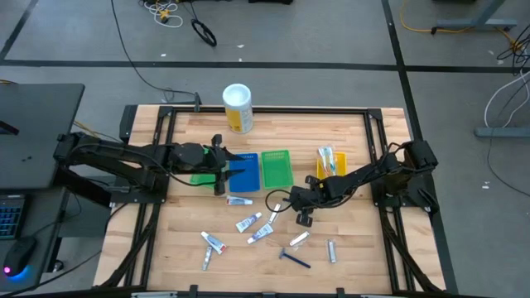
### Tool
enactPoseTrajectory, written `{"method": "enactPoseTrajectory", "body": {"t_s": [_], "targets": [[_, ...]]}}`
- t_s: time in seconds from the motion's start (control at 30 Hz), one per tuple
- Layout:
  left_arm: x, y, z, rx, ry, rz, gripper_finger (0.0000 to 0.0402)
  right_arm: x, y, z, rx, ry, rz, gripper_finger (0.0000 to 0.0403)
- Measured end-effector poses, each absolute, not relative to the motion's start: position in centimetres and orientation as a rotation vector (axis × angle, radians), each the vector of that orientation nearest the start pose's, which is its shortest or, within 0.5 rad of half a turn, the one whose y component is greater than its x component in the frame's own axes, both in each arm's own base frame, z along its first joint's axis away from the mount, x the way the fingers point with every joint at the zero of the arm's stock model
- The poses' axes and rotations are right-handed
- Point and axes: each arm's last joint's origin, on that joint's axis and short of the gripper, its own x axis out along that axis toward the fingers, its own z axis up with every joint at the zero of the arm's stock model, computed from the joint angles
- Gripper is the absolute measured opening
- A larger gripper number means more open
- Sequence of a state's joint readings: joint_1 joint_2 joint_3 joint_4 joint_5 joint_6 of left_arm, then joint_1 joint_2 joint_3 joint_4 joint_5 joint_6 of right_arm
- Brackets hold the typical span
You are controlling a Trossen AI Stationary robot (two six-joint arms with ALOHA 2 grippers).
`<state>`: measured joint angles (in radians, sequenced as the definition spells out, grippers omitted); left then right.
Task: Pick & Place Travel size toiletries
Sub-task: Put the blue razor into the right green bin
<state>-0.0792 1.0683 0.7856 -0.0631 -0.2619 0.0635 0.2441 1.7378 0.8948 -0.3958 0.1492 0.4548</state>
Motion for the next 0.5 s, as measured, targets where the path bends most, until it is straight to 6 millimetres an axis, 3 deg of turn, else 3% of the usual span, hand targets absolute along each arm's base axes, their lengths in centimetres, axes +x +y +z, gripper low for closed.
{"method": "enactPoseTrajectory", "body": {"t_s": [0.3,0.5], "targets": [[23.4,-1.1,29.3,0.128,0.346,0.181,0.0169,29.6,7.0,13.3,0.181,1.194,-0.145,0.0044],[22.5,-1.0,30.0,0.123,0.319,0.185,0.0169,29.4,6.9,15.4,0.209,1.11,-0.125,0.0043]]}}
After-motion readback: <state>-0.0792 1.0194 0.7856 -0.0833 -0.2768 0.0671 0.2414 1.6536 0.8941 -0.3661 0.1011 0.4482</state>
